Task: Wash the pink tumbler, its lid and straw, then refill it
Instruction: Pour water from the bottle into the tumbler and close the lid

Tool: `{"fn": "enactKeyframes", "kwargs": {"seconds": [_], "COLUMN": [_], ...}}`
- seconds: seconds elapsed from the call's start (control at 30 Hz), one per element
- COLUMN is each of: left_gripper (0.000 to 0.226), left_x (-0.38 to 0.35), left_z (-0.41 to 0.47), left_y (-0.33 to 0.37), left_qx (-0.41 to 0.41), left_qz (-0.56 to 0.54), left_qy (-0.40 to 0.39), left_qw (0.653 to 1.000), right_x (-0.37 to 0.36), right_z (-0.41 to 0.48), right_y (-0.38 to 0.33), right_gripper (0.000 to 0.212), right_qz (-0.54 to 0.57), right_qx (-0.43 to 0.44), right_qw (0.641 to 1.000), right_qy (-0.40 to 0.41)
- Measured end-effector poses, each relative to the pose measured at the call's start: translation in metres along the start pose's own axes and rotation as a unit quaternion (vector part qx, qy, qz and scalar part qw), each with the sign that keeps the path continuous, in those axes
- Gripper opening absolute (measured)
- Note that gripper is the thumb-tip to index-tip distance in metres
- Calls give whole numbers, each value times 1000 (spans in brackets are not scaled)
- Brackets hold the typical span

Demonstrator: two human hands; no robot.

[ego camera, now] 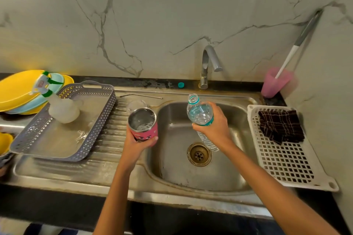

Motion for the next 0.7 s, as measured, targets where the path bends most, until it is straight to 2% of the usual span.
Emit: {"fn": "enactKeyframes", "kwargs": {"seconds": [0.1, 0.3, 0.4, 0.53, 0.7], "left_gripper": [103, 87, 85, 101, 102], "left_x": [24, 55, 61, 64, 67], "left_z": [11, 29, 34, 38, 43], "left_y": [-1, -10, -16, -20, -23], "left_qx": [-3, -4, -2, 8, 11], "left_qz": [-1, 16, 17, -2, 1], "left_qy": [43, 97, 111, 124, 110], "left_qw": [999, 995, 994, 992, 994], "right_x": [-5, -14, -17, -20, -21], "right_z": [-2, -3, -3, -2, 0], "right_y": [5, 13, 15, 16, 15], "right_gripper": [76, 76, 79, 80, 81], "right_qz": [17, 31, 37, 39, 43], "right_qx": [-16, -42, -53, -61, -69], "right_qw": [1000, 998, 998, 997, 996], "right_qy": [-10, -19, -23, -24, -27]}}
Point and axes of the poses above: each hand's wrist, its own z-axis towards the middle knuckle, its own x-axis out of the back of the hand, y = z × x, the point moved 9 cm from there along z, towards the middle knuckle, and after that the axes turned 1 degree about y, right-handed, at the moved point
